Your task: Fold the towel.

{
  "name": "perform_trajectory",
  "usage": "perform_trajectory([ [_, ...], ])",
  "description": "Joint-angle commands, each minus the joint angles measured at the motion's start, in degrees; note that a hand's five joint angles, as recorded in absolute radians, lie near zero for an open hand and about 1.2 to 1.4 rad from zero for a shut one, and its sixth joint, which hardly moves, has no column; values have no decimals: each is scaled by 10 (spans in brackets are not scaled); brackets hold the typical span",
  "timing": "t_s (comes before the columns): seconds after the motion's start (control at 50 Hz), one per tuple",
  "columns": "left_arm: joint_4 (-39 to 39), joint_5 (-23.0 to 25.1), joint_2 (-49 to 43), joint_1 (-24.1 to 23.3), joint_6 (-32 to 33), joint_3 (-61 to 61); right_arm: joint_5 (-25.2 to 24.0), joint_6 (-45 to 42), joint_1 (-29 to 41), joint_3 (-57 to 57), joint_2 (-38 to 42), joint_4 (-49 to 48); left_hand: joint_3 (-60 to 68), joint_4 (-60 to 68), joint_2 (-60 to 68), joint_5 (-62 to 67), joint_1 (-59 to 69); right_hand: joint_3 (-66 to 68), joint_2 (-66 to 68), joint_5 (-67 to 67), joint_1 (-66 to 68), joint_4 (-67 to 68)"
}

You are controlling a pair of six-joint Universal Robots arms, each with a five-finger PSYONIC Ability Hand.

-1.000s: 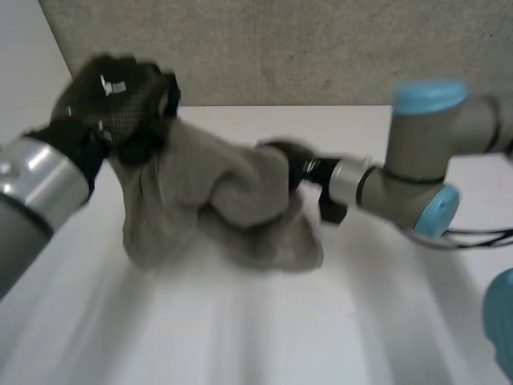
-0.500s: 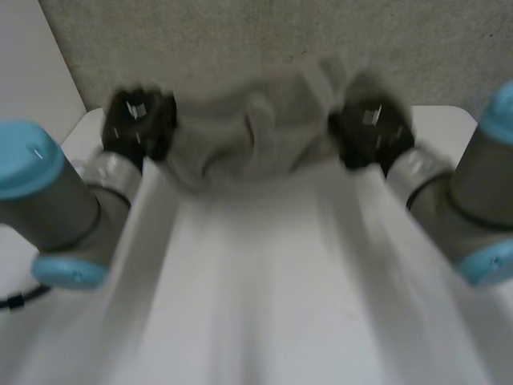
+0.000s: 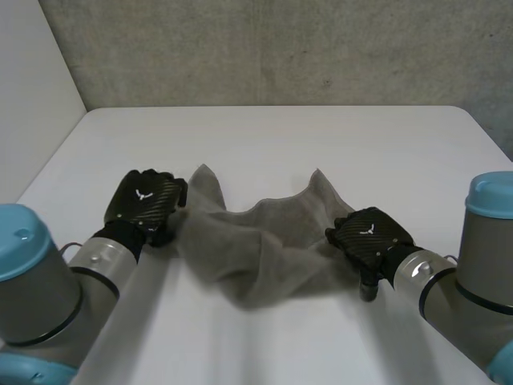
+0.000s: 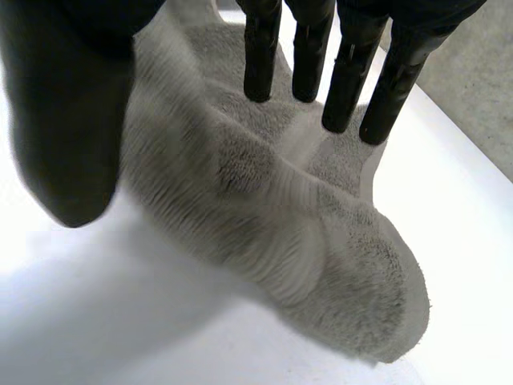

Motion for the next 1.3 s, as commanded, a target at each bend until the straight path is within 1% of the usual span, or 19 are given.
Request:
perform_trajectory([
  [0.02,-70,-1,59,0,38,-3,-9,6,-3,-10,-53,15,-101,-100,-95,-98,-96,-93,-97,-70,-89,-90],
  [0.12,-87,-1,61,4,62,15,-8,14,-21,-49,-64,15,-160,-159,-154,-158,-155,-112,-116,-89,-109,-109],
  [0.24,-89,-2,51,18,62,40,-18,77,-29,-118,-30,20,-158,-158,-152,-156,-154,-91,-95,-68,-87,-88],
  [0.36,-90,-2,20,23,61,55,-47,92,-42,-195,52,58,-148,-148,-142,-146,-144,-29,-33,-6,-25,-26],
  [0.44,-101,-2,-17,53,62,65,-50,95,-48,-280,135,118,-143,-142,-137,-141,-139,35,31,58,39,38],
  [0.52,-118,3,-46,73,60,80,-45,95,-61,-331,182,149,-140,-139,-134,-137,-135,54,50,76,57,57],
  [0.6,-164,33,-87,93,58,120,-42,96,-71,-380,229,163,-136,-136,-130,-134,-132,69,65,91,72,72],
  [0.62,-165,34,-87,93,58,120,-42,96,-71,-380,229,163,-136,-136,-130,-134,-132,69,65,91,72,72],
  [0.68,-206,65,-110,117,55,147,-42,96,-75,-391,245,163,-113,-112,-107,-111,-108,69,65,91,72,72],
  [0.72,-245,98,-131,130,44,168,-42,96,-76,-394,251,163,-109,-109,-103,-107,-105,69,65,91,72,72],
  [0.82,-273,128,-151,133,26,181,-42,95,-78,-395,271,164,-113,-112,-107,-111,-108,44,40,66,47,47],
  [1.02,-270,130,-152,136,22,163,-38,92,-78,-395,302,162,-113,-112,-107,-111,-108,32,28,54,35,35],
  [1.18,-243,128,-151,138,22,144,-33,91,-78,-396,317,158,-106,-105,-100,-104,-102,59,55,81,62,62],
  [1.2,-243,128,-151,138,22,144,-33,91,-78,-396,317,158,-106,-105,-100,-104,-102,85,81,108,89,88],
  [1.22,-238,128,-150,138,23,140,-33,91,-78,-396,316,158,-106,-105,-100,-104,-102,169,165,191,172,172],
  [1.24,-238,128,-150,138,23,140,-33,91,-78,-396,316,158,-106,-105,-100,-104,-102,170,166,192,173,173],
  [1.26,-232,128,-148,139,23,135,-33,91,-78,-396,315,158,-103,-102,-97,-101,-98,283,279,305,286,286],
  [1.28,-228,128,-146,139,23,132,-33,91,-78,-396,315,158,-99,-99,-93,-97,-95,284,280,307,288,287],
  [1.3,-228,128,-146,139,23,132,-33,92,-79,-396,310,158,-99,-99,-93,-97,-95,369,365,392,373,372],
])
